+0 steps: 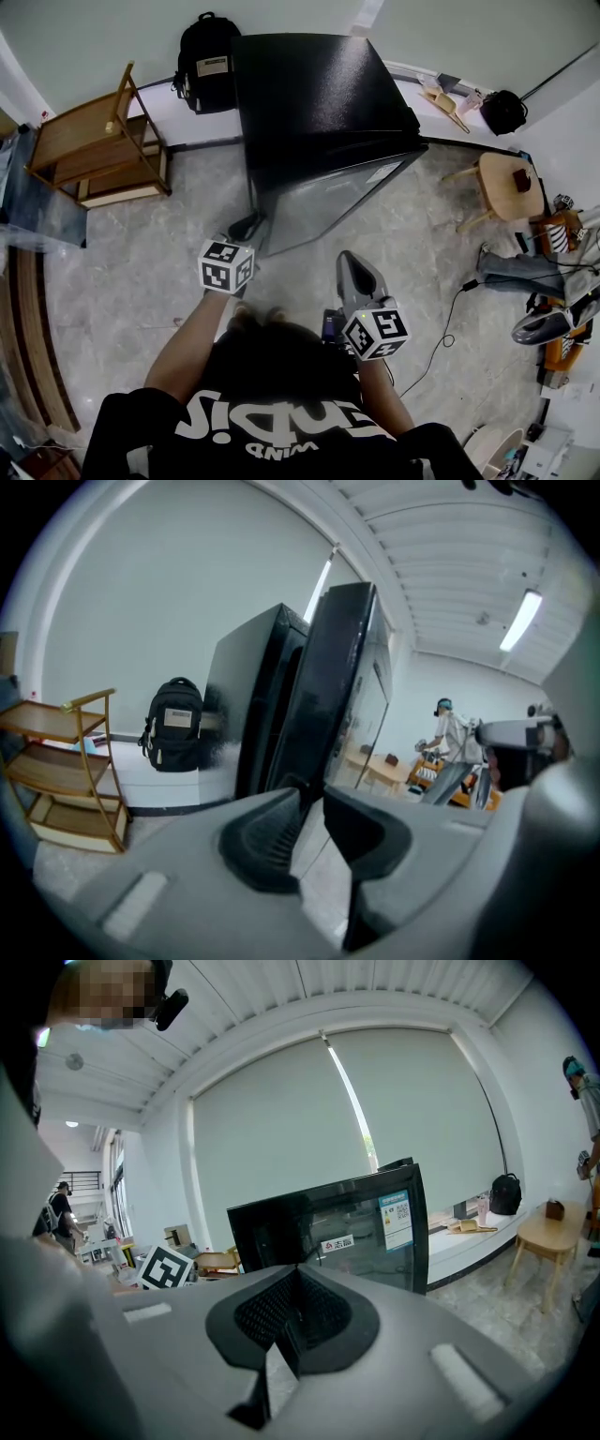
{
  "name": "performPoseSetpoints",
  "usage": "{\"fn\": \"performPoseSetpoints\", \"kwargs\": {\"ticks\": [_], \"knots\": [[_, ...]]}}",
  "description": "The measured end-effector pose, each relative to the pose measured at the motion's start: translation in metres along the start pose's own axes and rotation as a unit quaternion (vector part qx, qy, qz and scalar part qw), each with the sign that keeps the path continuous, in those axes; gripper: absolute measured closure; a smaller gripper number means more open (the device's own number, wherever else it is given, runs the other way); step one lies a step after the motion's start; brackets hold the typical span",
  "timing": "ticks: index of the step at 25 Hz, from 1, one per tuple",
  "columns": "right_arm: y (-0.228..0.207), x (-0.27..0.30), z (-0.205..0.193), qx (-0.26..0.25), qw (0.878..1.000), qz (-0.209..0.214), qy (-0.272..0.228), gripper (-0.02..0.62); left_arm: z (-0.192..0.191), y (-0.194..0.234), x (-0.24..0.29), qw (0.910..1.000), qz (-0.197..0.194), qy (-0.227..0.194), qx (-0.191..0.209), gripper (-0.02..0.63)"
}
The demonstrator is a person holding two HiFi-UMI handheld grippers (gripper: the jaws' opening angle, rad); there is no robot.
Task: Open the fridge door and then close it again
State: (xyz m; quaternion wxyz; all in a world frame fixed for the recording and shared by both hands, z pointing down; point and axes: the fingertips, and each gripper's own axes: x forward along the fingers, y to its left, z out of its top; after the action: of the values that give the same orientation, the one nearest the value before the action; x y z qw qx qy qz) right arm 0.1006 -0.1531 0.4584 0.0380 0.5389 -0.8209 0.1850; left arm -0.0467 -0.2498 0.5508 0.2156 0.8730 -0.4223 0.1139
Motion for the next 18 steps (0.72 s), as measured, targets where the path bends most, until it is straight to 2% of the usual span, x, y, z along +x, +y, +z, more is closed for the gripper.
{"fn": "performPoseSetpoints", "kwargs": {"ticks": [5, 18], "knots": [[0.005, -0.011, -0.003, 0.001, 1.0, 0.001, -0.003, 0.598, -0.008, -0.011, -0.006, 1.0, 0.002, 0.007, -0.003, 0.526], [-0.004, -0.048, -0.009, 0.011, 0.999, -0.031, -0.007, 0.598, -0.025, -0.047, -0.025, 0.9998, -0.012, 0.017, -0.006, 0.535]]}}
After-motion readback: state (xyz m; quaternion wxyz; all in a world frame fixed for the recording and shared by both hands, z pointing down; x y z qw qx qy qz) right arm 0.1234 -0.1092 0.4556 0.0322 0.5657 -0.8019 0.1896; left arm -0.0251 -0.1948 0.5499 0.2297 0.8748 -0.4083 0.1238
